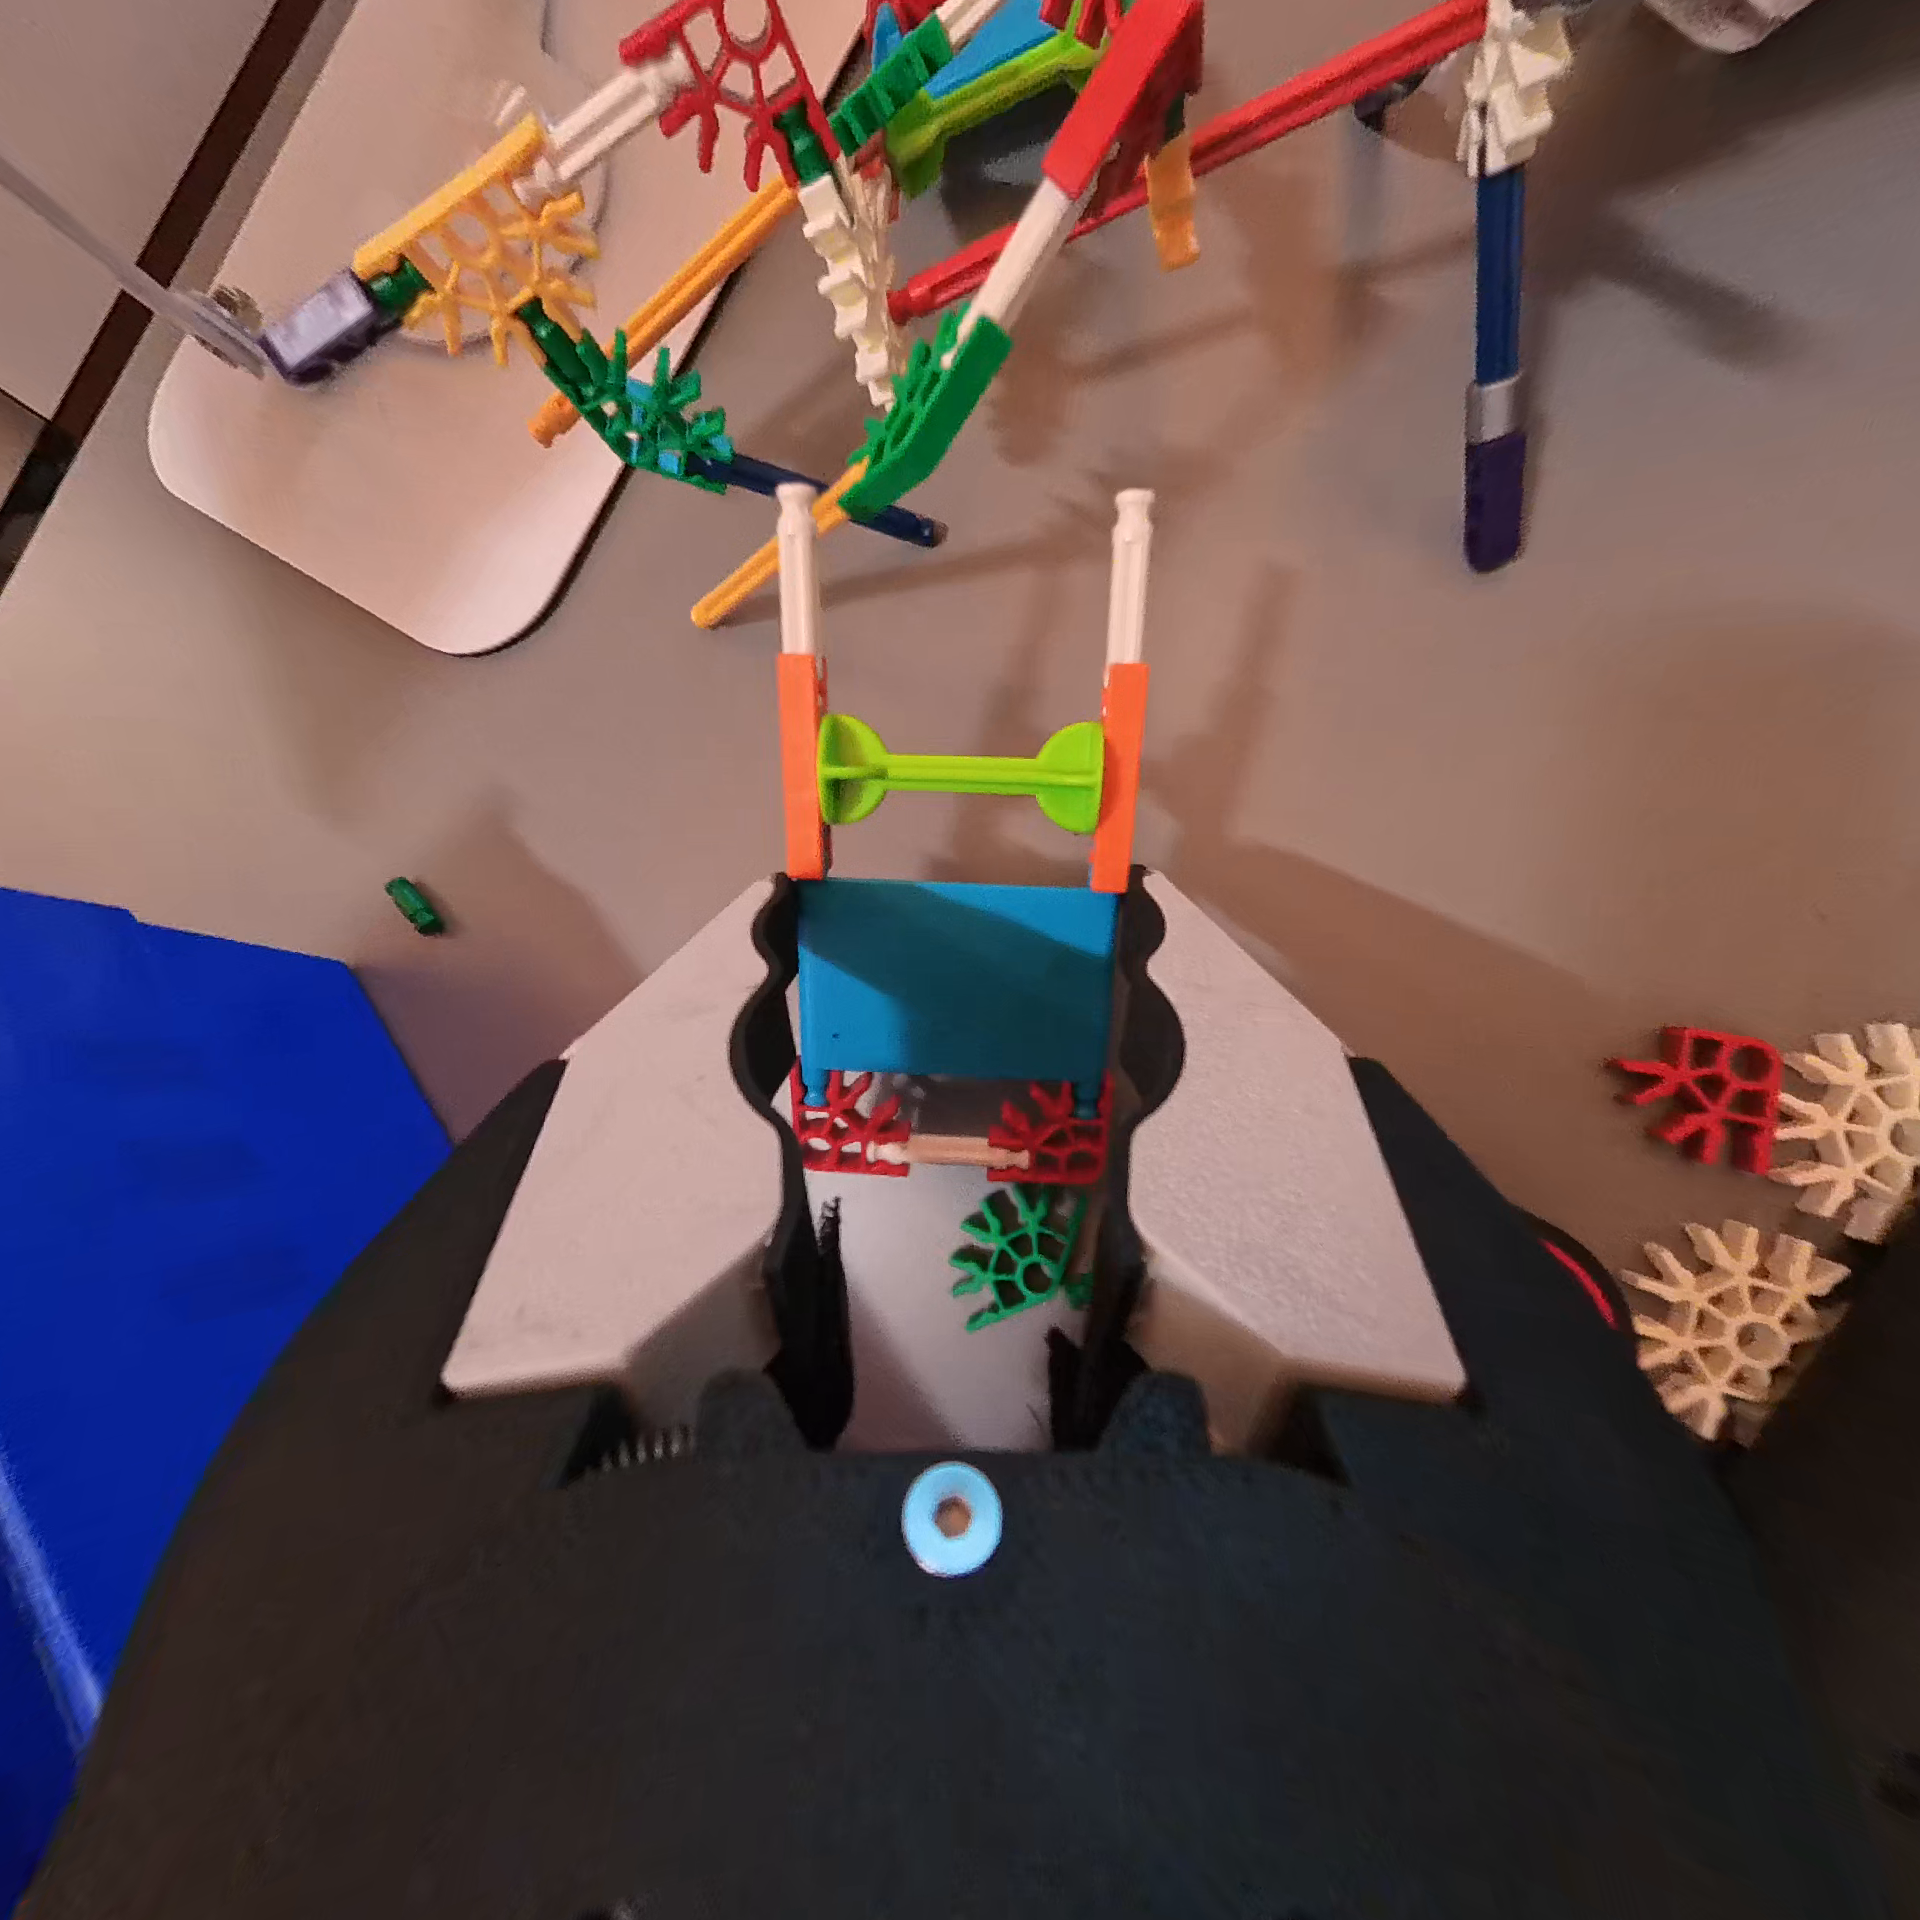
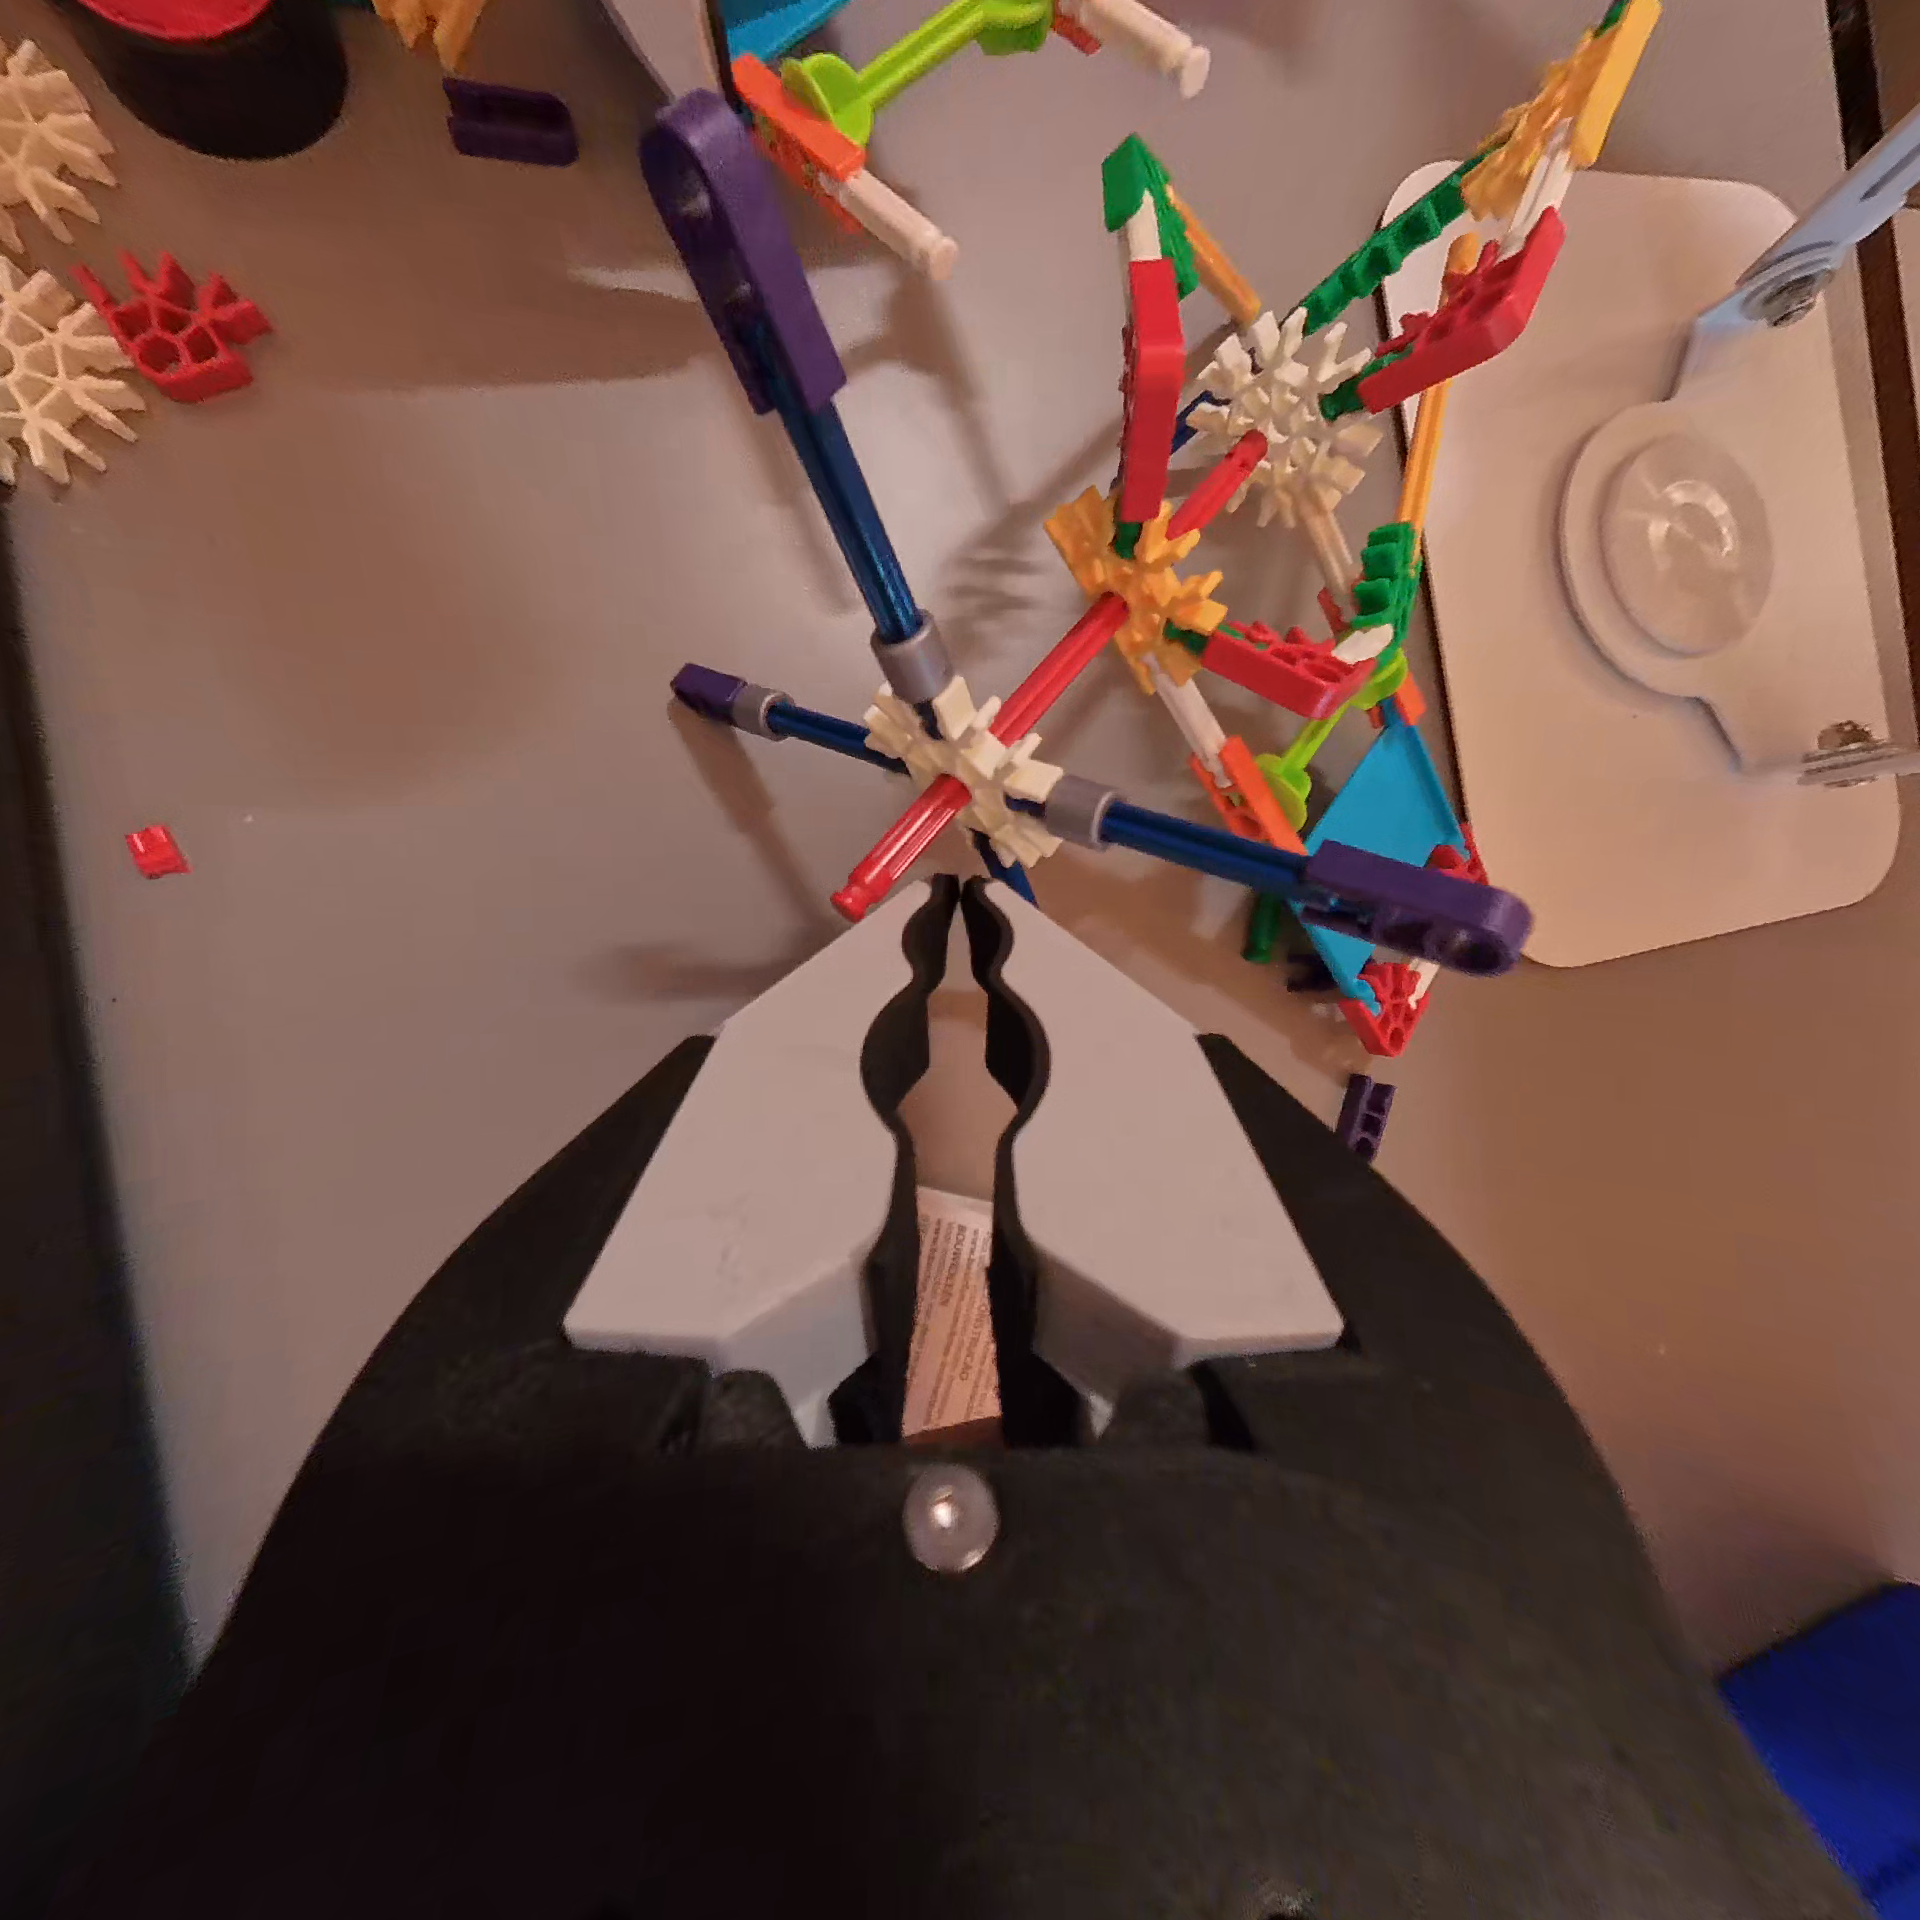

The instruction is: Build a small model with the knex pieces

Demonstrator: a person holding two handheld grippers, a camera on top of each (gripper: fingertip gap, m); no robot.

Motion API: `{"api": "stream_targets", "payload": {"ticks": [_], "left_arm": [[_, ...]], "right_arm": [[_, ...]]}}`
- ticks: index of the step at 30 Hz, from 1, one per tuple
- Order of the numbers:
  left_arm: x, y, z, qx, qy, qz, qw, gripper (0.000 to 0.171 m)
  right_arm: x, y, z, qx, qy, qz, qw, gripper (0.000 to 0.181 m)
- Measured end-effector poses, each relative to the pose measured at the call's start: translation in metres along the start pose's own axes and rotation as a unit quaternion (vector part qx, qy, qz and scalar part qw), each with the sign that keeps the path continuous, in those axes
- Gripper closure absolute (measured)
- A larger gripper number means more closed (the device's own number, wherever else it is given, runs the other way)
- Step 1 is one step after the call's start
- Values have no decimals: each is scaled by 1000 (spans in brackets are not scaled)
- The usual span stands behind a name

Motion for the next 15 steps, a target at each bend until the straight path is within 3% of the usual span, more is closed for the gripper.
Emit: {"api": "stream_targets", "payload": {"ticks": [6, 11, 15], "left_arm": [[-8, 3, 6, 17, -4, 30, 999, 111], [-8, 5, 15, 16, 9, 42, 999, 111], [-15, 8, 22, 16, 17, 46, 999, 111]], "right_arm": [[0, 8, -12, -23, -11, 24, 999, 153], [-7, 18, -12, -31, -24, 36, 999, 152], [-12, 10, -10, -5, -29, 78, 997, 162]]}}
Point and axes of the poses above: each gripper's, where its closed fingertips meet, z out along the fingers, x out of its underside, y = z × x across the jaws, the point moved 4 cm from there along -z, back along the fingers, and after that the axes turned 11 degrees about -z, right-handed, at the moved point
